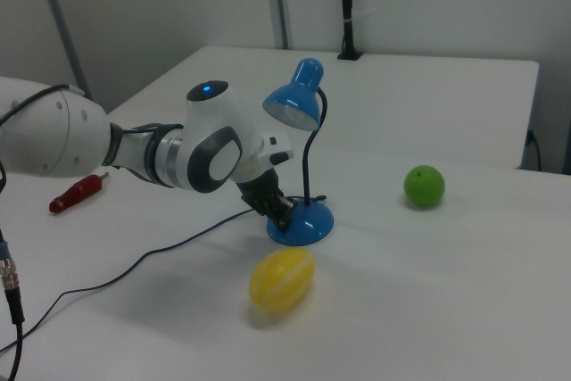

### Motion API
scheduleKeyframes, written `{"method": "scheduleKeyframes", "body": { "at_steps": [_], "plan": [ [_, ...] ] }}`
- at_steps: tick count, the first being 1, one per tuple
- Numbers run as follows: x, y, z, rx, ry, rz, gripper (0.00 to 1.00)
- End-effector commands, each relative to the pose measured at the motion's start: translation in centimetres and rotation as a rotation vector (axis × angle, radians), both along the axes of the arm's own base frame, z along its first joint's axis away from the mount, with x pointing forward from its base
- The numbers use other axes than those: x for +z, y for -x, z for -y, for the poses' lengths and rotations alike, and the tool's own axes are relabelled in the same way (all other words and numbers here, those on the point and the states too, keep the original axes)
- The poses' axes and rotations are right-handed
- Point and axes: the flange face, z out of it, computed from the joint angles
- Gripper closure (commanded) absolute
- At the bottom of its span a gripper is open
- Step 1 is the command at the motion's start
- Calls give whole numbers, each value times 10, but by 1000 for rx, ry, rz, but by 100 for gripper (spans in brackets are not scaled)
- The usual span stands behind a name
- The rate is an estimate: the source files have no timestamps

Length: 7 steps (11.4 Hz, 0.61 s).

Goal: Turn off lamp
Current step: 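Press down on the lamp base switch with the gripper fingers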

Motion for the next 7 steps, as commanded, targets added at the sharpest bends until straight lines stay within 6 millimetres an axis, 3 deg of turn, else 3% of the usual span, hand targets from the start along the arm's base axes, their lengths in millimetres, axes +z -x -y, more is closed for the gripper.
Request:
{"method": "scheduleKeyframes", "body": {
  "at_steps": [1,4,7],
  "plan": [
    [-9,10,-2,-8,-14,-89,100],
    [-5,11,-1,-12,-15,-102,100],
    [20,18,-9,-9,-21,-137,100]
  ]
}}
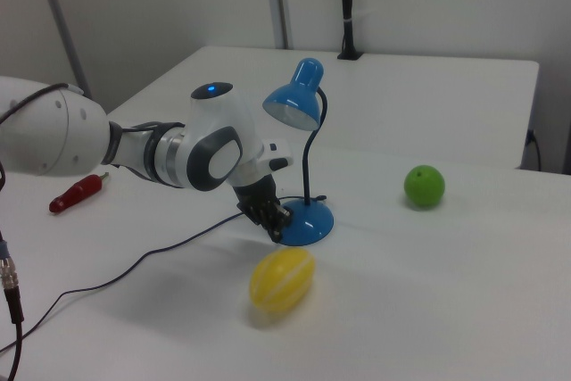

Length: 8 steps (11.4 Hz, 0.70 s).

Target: Turn off lamp

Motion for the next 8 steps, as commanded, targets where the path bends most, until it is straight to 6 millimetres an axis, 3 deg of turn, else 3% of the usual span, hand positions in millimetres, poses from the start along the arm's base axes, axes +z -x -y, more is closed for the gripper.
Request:
{"method": "scheduleKeyframes", "body": {
  "at_steps": [1,4,6,8],
  "plan": [
    [41,15,-20,14,-26,-65,100],
    [78,30,-49,49,-40,-120,100],
    [114,44,-84,102,-36,-139,100],
    [147,52,-103,128,-25,-165,100]
  ]
}}
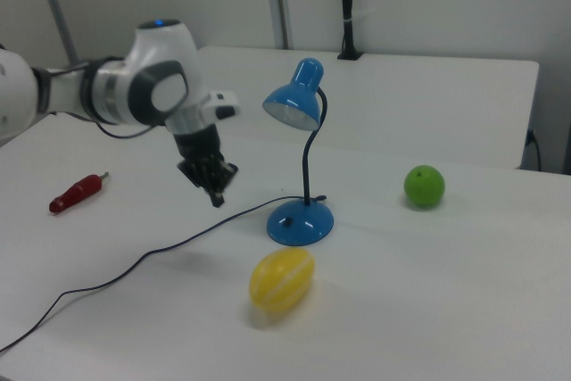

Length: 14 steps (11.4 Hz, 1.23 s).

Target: Turn off lamp

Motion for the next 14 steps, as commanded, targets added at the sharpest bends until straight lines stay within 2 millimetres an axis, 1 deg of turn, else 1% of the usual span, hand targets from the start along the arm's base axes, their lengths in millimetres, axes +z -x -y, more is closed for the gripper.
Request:
{"method": "scheduleKeyframes", "body": {
  "at_steps": [1,3,5,6,8,10,11,12,13,14],
  "plan": [
    [66,23,-32,45,5,-27,100],
    [108,41,-30,42,4,-2,100],
    [133,60,-28,50,0,-31,100],
    [141,65,-33,57,0,-36,100],
    [162,71,-33,50,0,-58,100],
    [164,70,-23,32,0,-58,99],
    [165,70,-20,25,-1,-57,90],
    [165,71,-19,13,-1,-62,60],
    [164,71,-18,21,0,-67,50],
    [164,70,-16,19,0,-66,10]
  ]
}}
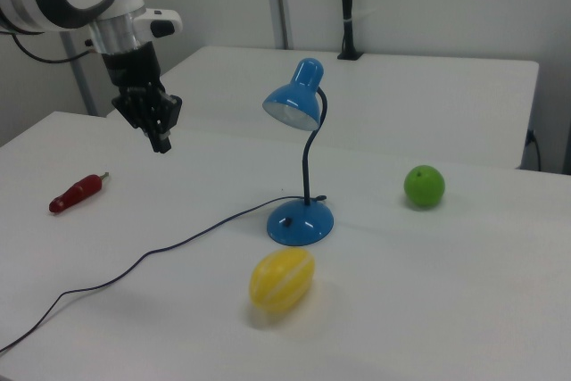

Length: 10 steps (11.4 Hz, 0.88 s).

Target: Turn off lamp

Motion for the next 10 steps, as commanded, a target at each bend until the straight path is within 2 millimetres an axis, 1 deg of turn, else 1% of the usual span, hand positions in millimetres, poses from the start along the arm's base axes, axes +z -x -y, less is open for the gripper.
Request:
{"method": "scheduleKeyframes", "body": {
  "at_steps": [1,3,5,8,10],
  "plan": [
    [3,2,12,-6,-6,-22,0],
    [11,6,26,-31,-12,-11,0],
    [18,5,26,-32,-10,1,0],
    [19,5,27,-33,-10,3,0],
    [17,9,26,-34,-8,-26,0]
  ]
}}
